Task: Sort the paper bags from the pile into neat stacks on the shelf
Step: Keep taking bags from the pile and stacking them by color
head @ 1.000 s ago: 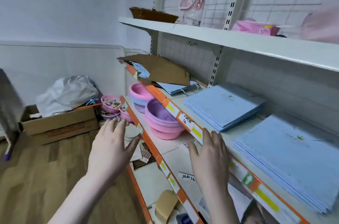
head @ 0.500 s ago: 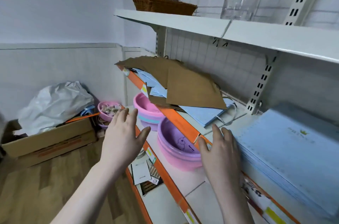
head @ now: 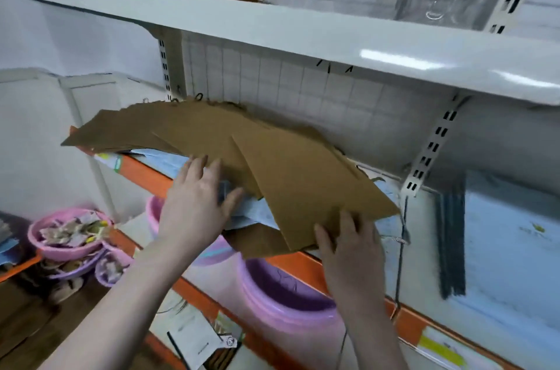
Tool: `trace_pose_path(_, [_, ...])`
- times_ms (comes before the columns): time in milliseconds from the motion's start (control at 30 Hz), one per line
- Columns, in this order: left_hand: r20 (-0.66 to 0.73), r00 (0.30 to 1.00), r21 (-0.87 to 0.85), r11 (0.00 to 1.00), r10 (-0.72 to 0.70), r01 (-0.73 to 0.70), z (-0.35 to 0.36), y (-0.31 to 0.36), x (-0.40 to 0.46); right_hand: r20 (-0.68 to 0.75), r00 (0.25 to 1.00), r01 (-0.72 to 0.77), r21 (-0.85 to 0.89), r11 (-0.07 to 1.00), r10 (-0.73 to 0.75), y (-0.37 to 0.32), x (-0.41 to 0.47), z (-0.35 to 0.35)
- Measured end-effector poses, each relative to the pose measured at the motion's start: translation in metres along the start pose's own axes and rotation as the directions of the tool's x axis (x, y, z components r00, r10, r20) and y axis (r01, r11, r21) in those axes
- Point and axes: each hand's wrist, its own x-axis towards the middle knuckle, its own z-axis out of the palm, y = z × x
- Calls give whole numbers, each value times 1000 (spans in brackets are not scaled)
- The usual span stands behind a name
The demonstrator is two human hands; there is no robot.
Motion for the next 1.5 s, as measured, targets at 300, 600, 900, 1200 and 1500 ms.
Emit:
trace_pose_path(300, [171, 969, 65, 979, 181, -194, 61, 20, 118, 94, 995, -49, 59, 997, 44, 14, 48, 15])
trace_pose_path(600, [407, 913, 179, 978, 28, -109, 86, 15, 157, 171, 983, 34, 221, 975, -73, 28, 85, 12])
trace_pose_path(900, [338, 940, 197, 980, -49, -20, 77, 1, 169, 154, 987, -64, 195, 979, 34, 16, 83, 14])
trace_pose_path(1200, [472, 878, 181, 983, -81, -6, 77, -5, 182, 34, 979, -203, 80, 976, 201, 3, 73, 19])
trace_pose_path(1500, [430, 894, -23, 989, -125, 149, 65, -36, 178, -5, 965, -261, 43, 964, 261, -2, 74, 21])
